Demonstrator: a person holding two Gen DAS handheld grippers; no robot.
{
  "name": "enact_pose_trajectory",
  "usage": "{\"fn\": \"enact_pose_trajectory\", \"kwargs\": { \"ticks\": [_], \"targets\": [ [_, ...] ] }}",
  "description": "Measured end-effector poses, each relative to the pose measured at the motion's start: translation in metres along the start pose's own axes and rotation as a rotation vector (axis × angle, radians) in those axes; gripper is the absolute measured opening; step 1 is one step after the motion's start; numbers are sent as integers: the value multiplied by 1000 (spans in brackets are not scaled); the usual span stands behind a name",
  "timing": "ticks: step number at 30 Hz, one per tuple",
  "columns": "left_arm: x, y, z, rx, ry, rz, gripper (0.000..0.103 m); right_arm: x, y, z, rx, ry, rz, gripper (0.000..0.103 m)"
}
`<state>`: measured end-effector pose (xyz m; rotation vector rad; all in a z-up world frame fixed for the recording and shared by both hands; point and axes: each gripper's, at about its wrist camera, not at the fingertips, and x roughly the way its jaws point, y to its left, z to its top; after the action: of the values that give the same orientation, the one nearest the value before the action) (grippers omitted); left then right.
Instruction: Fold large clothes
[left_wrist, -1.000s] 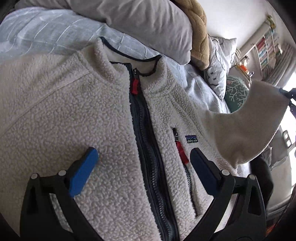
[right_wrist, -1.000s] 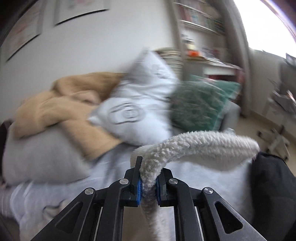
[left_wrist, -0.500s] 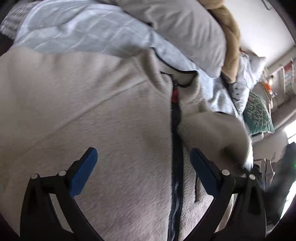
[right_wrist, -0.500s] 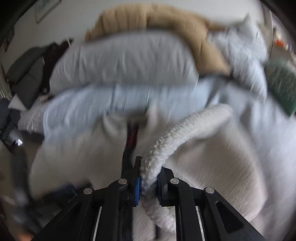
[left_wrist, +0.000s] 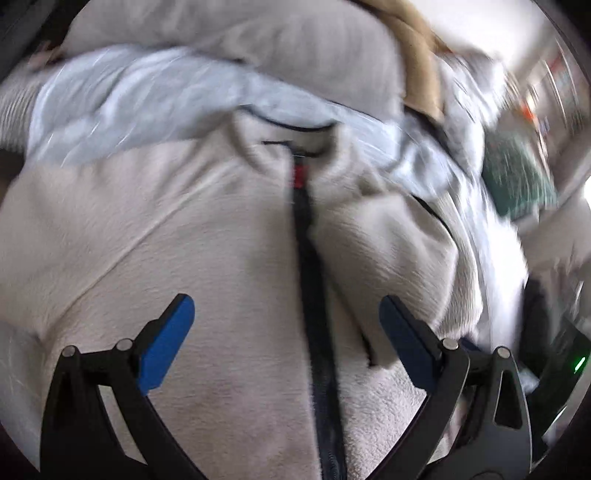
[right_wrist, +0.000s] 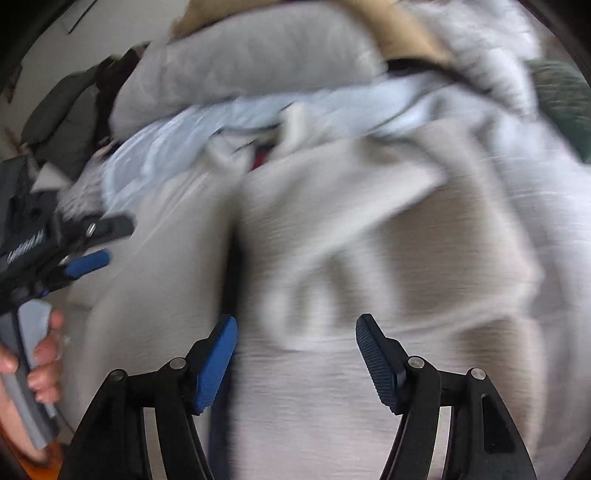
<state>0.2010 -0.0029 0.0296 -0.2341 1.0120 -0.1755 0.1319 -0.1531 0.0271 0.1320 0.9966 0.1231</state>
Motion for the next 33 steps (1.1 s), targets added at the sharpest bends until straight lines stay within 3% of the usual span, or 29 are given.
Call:
{"fn": "enact_pose_trajectory", "kwargs": {
  "ticks": [5, 8, 11, 12, 14, 15, 16, 18, 21, 23, 25, 26, 29, 33],
  "targets": [
    [27, -92, -14, 274, -20, 62, 100, -8, -72, 11, 256, 5, -64, 57],
    [50, -126, -21, 352, -13, 76, 100, -10, -107, 12, 324, 29, -136, 57],
    [80, -143, -24, 389, 0, 139, 98, -13, -132, 11, 374, 38, -140, 57],
    [86, -146, -24, 396, -7, 178, 92, -14, -136, 10, 391, 40, -130, 57],
    [94, -143, -23, 406, -45, 276, 68, -13, -144, 8, 418, 48, -115, 57],
    [91, -135, -21, 384, -63, 295, 52, -13, -148, 8, 426, 51, -118, 57],
    [86, -127, -20, 355, -73, 283, 44, -13, -151, 5, 428, 54, -121, 57],
    [67, -101, -16, 263, -79, 209, 37, -14, -152, 4, 426, 56, -123, 57],
    [37, -53, -17, 165, -69, 161, 35, -17, -144, 0, 419, 61, -119, 57],
    [19, -11, -26, 94, -32, 95, 38, -16, -142, -2, 411, 68, -113, 57],
    [12, 19, -41, 52, 16, 49, 65, -12, -138, -1, 402, 76, -109, 57],
    [10, 38, -50, 35, 48, 15, 71, -10, -135, -1, 400, 82, -107, 57],
    [4, 85, -74, -18, 110, -84, 73, -9, -130, -1, 392, 89, -99, 58],
    [1, 132, -78, -147, 85, -109, 74, -9, -124, -1, 366, 85, -106, 64]
  ]
}}
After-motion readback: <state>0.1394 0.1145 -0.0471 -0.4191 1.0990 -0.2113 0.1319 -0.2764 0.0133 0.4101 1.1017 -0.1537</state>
